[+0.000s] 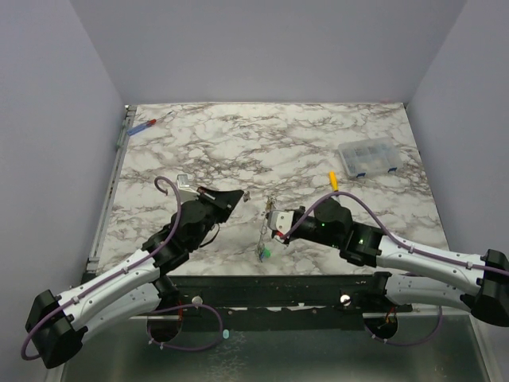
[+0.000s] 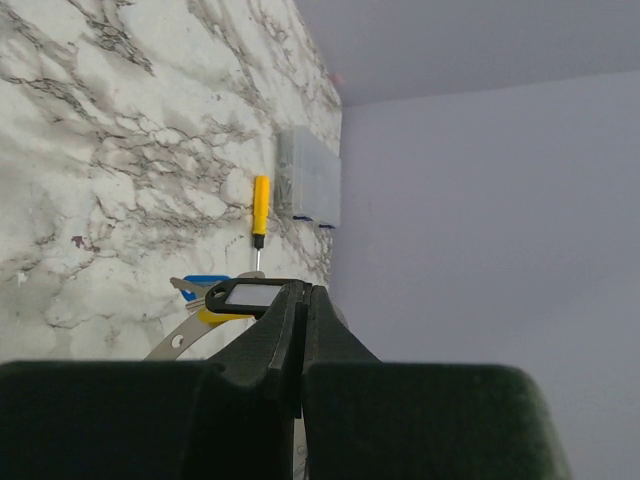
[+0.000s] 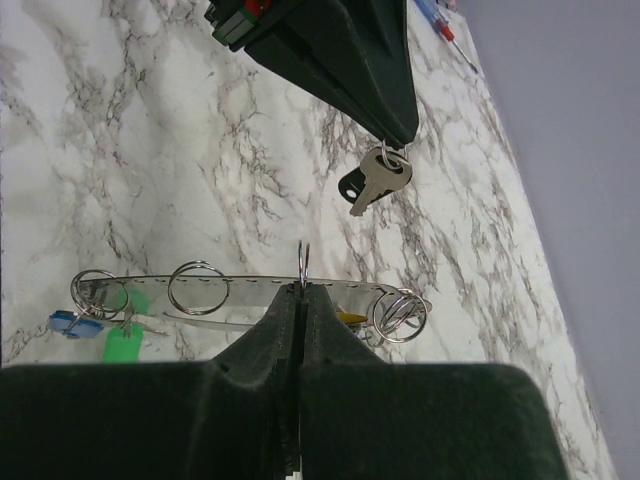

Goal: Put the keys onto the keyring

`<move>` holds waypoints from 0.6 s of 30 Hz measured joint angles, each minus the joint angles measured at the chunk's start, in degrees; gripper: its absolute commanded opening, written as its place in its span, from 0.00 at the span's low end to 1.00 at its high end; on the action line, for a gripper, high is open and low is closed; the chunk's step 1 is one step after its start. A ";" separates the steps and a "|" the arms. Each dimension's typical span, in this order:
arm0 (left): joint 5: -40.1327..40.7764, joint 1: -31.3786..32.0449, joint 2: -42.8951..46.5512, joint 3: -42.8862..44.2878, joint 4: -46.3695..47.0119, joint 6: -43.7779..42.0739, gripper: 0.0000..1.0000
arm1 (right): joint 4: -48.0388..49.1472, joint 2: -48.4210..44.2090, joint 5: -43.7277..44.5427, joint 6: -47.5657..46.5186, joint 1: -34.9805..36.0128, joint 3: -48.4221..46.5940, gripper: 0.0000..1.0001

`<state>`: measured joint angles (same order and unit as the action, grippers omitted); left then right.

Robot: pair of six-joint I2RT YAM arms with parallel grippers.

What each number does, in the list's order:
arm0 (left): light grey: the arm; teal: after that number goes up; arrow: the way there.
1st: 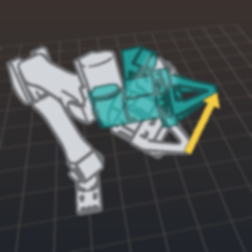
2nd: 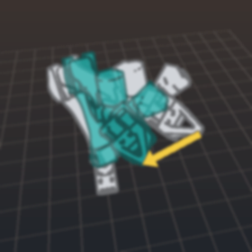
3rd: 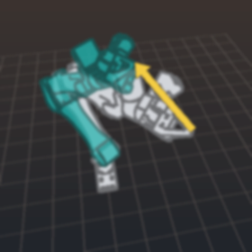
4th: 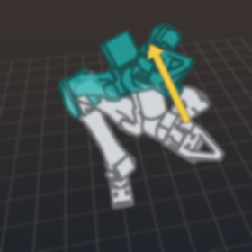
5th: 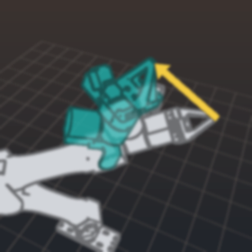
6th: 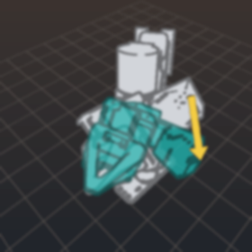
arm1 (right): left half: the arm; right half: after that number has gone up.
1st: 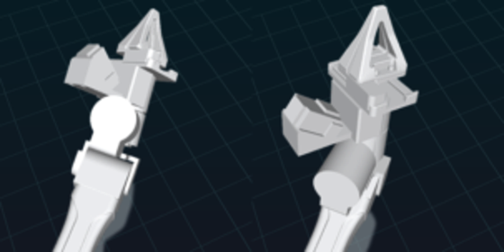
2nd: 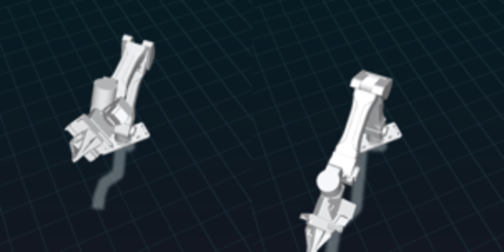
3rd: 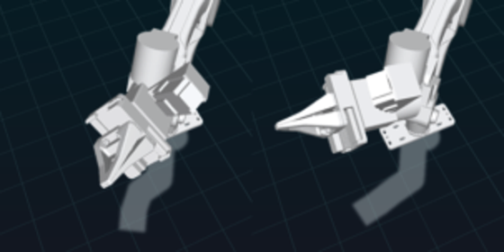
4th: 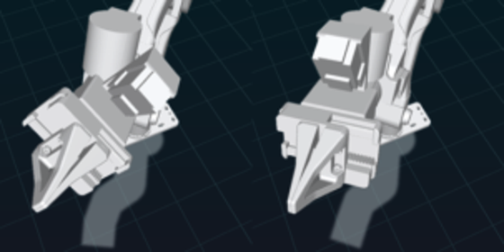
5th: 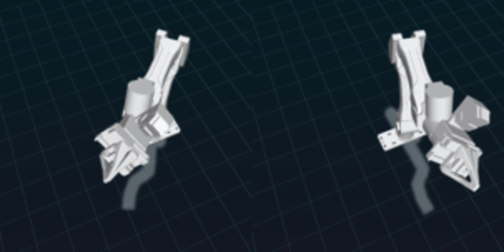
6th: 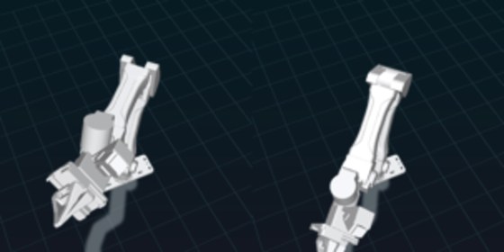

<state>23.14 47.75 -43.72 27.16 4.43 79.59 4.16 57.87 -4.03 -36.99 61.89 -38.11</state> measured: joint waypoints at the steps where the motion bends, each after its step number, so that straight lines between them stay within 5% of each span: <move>1: -0.39 0.00 0.09 -0.22 1.01 -0.35 0.00 | 0.59 0.07 0.15 -0.24 0.09 0.00 0.01; 18: -7.17 0.00 -0.48 -0.42 9.46 -5.18 0.00 | 14.16 2.58 3.82 -2.40 0.79 3.52 0.01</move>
<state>15.97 47.75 -44.21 26.74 13.89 74.41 18.33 60.45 -0.21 -39.40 62.67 -34.59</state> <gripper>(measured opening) 0.018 0.014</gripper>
